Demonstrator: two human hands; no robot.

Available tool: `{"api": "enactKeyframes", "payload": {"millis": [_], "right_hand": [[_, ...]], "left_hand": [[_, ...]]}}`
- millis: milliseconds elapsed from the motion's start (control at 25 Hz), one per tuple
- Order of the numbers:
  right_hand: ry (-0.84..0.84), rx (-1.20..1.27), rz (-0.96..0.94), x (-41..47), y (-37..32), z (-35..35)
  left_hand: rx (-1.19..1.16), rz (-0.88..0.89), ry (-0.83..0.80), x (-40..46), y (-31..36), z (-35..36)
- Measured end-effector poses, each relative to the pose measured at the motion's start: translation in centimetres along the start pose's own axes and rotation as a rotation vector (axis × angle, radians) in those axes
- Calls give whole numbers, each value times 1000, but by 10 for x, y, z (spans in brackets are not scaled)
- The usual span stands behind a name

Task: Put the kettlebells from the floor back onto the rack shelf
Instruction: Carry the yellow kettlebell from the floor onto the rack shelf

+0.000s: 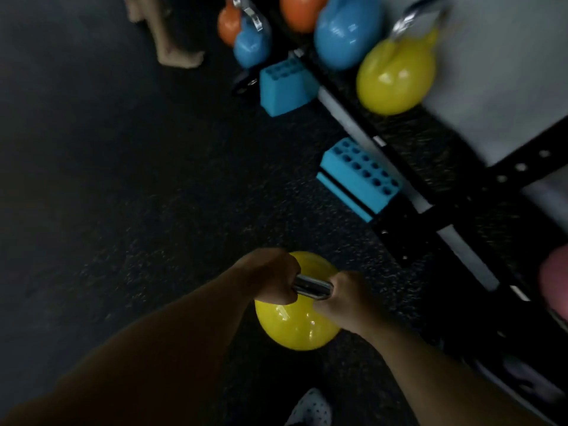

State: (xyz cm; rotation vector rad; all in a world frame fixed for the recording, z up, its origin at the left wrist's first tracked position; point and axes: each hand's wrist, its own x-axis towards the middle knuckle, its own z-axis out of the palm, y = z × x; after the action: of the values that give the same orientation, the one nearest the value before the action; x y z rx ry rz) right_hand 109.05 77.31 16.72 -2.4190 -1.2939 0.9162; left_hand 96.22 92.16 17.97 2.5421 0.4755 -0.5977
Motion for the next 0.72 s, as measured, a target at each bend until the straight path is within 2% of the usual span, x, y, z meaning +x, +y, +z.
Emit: {"api": "enactKeyframes", "payload": {"millis": [120,280,480,720], "right_hand": [[165,20,33,18,38,-89],[359,-84,33,42,82,-190],[604,-137,78,94,111,-267],[748,-128,219,179,119,-330]], "left_hand": [[135,119,100,71,49,-75],[220,245,154,152,107,-156],[354,395,294,243,137,-240],[474,523,307,340,133,-333]]}}
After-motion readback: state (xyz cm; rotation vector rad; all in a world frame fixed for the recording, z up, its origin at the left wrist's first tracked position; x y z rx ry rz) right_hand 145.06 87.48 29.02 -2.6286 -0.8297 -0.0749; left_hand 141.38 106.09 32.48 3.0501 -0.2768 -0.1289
